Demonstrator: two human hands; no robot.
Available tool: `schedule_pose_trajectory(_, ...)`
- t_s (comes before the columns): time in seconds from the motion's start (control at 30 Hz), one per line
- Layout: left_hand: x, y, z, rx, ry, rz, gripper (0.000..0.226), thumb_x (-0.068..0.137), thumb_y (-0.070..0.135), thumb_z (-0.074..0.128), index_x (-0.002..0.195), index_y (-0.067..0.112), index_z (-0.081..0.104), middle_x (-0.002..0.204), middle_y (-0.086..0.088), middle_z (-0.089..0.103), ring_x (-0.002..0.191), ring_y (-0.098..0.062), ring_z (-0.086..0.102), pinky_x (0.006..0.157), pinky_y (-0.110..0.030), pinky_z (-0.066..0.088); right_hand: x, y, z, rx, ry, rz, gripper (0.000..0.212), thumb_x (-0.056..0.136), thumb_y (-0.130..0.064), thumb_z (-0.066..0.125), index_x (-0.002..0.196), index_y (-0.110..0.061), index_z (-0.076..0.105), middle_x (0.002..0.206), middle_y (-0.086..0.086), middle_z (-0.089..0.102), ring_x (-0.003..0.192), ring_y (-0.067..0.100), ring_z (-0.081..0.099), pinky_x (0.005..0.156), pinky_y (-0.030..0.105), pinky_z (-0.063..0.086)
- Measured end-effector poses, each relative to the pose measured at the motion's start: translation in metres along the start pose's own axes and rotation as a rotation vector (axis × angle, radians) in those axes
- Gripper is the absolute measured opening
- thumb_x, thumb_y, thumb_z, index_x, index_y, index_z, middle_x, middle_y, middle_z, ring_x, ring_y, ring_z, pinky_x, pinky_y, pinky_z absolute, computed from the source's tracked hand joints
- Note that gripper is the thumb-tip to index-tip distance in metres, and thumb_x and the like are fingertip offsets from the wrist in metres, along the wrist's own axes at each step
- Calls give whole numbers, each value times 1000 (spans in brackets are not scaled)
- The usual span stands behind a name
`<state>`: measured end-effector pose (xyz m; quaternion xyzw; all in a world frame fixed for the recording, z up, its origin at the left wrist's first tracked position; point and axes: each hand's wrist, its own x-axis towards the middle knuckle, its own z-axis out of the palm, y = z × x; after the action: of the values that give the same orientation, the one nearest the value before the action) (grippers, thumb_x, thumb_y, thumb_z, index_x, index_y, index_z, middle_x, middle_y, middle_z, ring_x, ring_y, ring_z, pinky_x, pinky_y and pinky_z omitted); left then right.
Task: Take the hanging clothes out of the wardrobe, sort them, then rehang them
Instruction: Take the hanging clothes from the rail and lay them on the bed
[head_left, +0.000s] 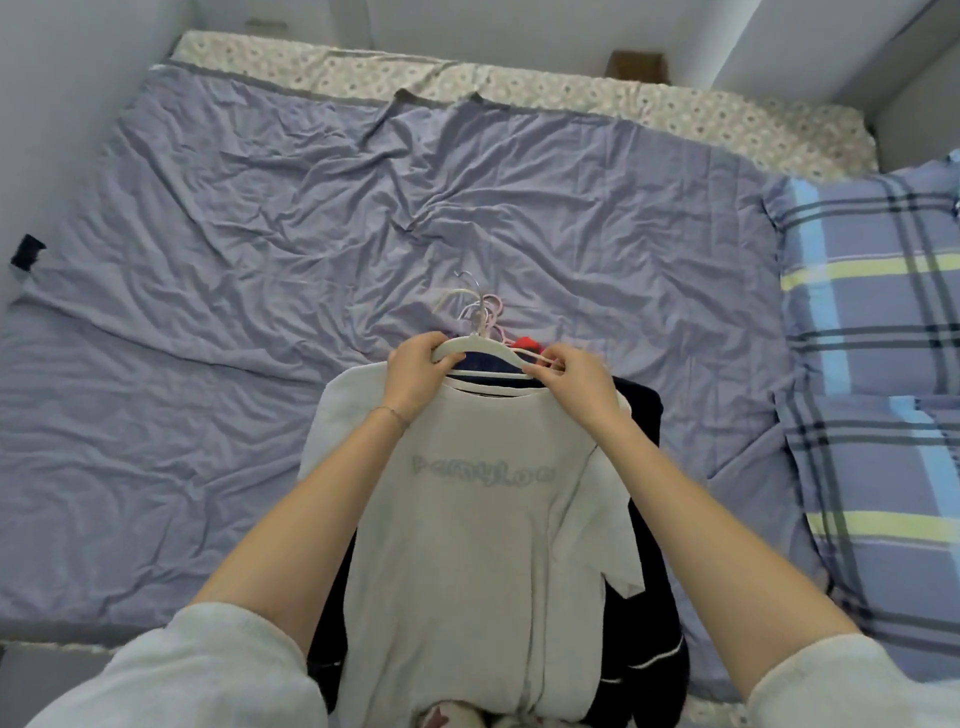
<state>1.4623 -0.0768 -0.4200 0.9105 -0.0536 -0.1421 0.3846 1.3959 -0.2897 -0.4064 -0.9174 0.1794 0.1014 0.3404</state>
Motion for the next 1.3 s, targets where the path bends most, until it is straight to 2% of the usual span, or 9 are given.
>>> schedule_pose_trajectory(0.17, 62, -52, 52, -13, -15, -9, 11, 86, 22, 71, 85, 11, 70, 79, -7, 66, 81, -28, 59, 74, -40, 41, 66, 37, 55, -132, 59, 0, 27, 89, -45, 63, 90, -19, 68, 88, 3, 70, 91, 25, 61, 85, 37, 39)
schedule_pose_trajectory(0.27, 77, -75, 74, 15, -11, 3, 12, 88, 17, 67, 95, 7, 71, 91, -12, 71, 88, -30, 62, 75, -37, 41, 91, 54, 76, -249, 65, -18, 30, 93, -44, 58, 108, -20, 69, 102, 7, 69, 102, 29, 58, 87, 38, 39)
schedule_pose_trajectory(0.33, 78, -84, 82, 32, 18, 32, 22, 90, 14, 64, 110, 8, 70, 107, -10, 72, 100, -29, 64, 86, -36, 46, 99, 61, 84, -294, 64, 0, 35, 95, -39, 56, 124, -23, 63, 116, 7, 65, 113, 29, 53, 94, 38, 36)
schedule_pose_trajectory(0.43, 64, -87, 79, 44, 66, 110, 39, 90, 12, 64, 129, 10, 62, 130, -8, 64, 122, -26, 57, 106, -40, 41, 92, 59, 84, -236, 82, -7, 40, 94, -32, 59, 132, -23, 57, 127, 3, 61, 123, 26, 47, 104, 38, 33)
schedule_pose_trajectory(0.53, 36, -81, 62, 88, 80, 183, 45, 90, 11, 64, 135, 14, 57, 138, -7, 57, 134, -26, 48, 113, -40, 32, 66, 39, 74, -190, 91, -80, 44, 94, -28, 59, 137, -21, 54, 133, -1, 58, 126, 24, 46, 108, 40, 33)
schedule_pose_trajectory(0.63, 0, -64, 31, 117, 129, 153, 45, 94, 18, 62, 138, 17, 54, 146, -3, 49, 142, -25, 37, 116, -44, 25, 29, 5, 59, -130, 107, -166, 44, 93, -25, 61, 136, -17, 54, 133, 1, 58, 125, 25, 47, 107, 40, 34)
schedule_pose_trajectory(0.83, -99, -19, -53, 61, 369, 77, 47, 95, 23, 60, 141, 19, 50, 152, -1, 43, 146, -24, 29, 118, -51, 20, -58, -90, 23, 58, 92, -349, 48, 93, -20, 63, 139, -15, 52, 137, 3, 56, 131, 23, 45, 112, 39, 32)
schedule_pose_trajectory(1.1, -299, -16, -125, -79, 794, -219, 53, 98, 29, 57, 148, 23, 40, 156, 5, 34, 146, -12, 25, 121, -43, 20, -199, -195, 35, 157, -260, -712, 51, 97, -21, 60, 145, -15, 43, 145, 3, 47, 136, 19, 38, 115, 38, 30)
schedule_pose_trajectory(1.3, -483, -28, -157, -48, 1193, -476, 51, 95, 17, 60, 143, 9, 46, 152, -8, 39, 144, -24, 33, 117, -50, 27, -330, -255, 78, 104, -587, -1083, 51, 98, -22, 58, 145, -12, 42, 146, 5, 47, 137, 21, 39, 114, 42, 31)
